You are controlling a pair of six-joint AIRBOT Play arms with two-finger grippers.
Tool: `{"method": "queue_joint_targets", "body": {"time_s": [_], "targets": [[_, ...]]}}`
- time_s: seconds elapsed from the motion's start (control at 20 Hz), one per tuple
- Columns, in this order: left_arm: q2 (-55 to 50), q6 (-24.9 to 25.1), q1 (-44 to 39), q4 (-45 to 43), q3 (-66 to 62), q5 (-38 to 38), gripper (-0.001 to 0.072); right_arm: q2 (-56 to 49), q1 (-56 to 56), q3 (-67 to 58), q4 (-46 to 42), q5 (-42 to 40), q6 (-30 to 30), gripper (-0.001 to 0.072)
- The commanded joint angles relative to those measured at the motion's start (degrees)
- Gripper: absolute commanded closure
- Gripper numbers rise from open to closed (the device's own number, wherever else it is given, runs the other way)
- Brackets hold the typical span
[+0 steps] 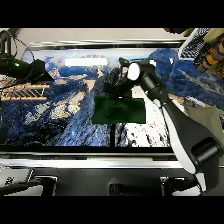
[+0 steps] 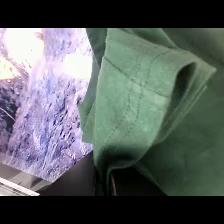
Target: Fold the clothes and pants, and hang the long-sleeved shirts on hangers.
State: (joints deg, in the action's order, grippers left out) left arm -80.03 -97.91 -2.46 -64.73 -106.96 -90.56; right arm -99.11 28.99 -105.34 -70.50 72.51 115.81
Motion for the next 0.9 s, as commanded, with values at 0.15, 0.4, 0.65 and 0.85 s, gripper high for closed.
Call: {"method": "queue_joint_targets", "body": {"time_s": [0.15, 0.4, 0.65, 0.85], "targets": [[0.48, 0.00, 0.46, -0.46, 2.19, -0.09, 0.0690, -4.68, 2.03, 0.00, 1.44, -3.02, 1.03, 0.0614], [0.59, 0.00, 0.46, -0.42, 4.76, 0.00, 0.0690, -5.16, 2.03, -0.07, 7.06, -8.24, -0.02, 0.0192], [0.61, -0.02, 0.46, -0.42, 4.87, 0.59, 0.0690, -1.57, 0.35, -0.26, 9.38, -5.18, -2.36, 0.0153], [0.61, 0.02, 0.46, -0.44, 4.87, 0.57, 0.0690, 4.70, -11.85, -0.28, 9.38, 2.47, -6.51, 0.0153]]}}
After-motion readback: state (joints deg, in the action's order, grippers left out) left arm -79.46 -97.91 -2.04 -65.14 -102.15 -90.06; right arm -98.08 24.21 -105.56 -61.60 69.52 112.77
